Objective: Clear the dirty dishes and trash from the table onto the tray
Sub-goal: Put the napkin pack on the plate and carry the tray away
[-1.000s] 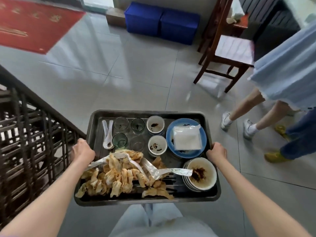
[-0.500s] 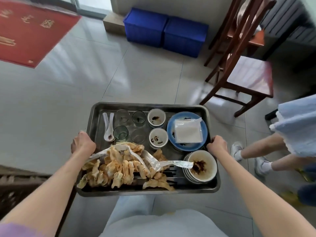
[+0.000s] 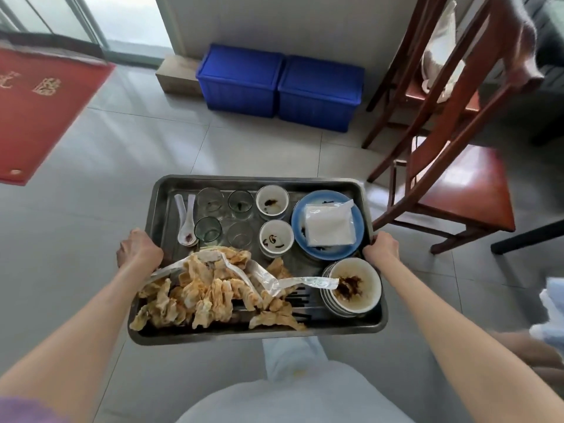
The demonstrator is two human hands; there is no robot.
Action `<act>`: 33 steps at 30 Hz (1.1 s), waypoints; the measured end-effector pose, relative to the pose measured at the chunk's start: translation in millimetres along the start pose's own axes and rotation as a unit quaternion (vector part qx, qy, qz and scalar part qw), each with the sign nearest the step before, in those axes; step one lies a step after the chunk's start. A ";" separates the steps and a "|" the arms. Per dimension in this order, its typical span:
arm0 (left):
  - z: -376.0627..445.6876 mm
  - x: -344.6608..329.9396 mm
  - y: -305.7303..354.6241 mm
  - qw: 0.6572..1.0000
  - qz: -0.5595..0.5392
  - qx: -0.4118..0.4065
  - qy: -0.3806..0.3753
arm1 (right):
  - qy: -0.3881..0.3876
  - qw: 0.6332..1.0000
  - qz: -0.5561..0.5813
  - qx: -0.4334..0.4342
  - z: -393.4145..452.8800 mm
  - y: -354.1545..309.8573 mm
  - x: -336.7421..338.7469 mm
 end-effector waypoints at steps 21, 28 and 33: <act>317.8 32.7 410.8 0.999 -0.010 -0.019 -0.035 | 0.017 1.000 -0.014 -0.022 397.1 -264.3 107.9; 425.7 51.7 567.5 0.997 0.027 -0.068 -0.037 | 0.027 0.998 0.014 -0.053 520.6 -326.8 130.2; 477.5 47.5 667.5 0.995 0.036 -0.087 -0.039 | 0.045 0.997 0.028 -0.055 613.2 -358.3 161.0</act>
Point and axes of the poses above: each hand's wrist, its own z-axis towards the middle knuckle, its own x-axis out of the back of the hand, y = z × x, the point moved 9 cm from there along z, towards the middle knuckle, and after that the axes turned 5 degrees about x, right-handed, at the moved point
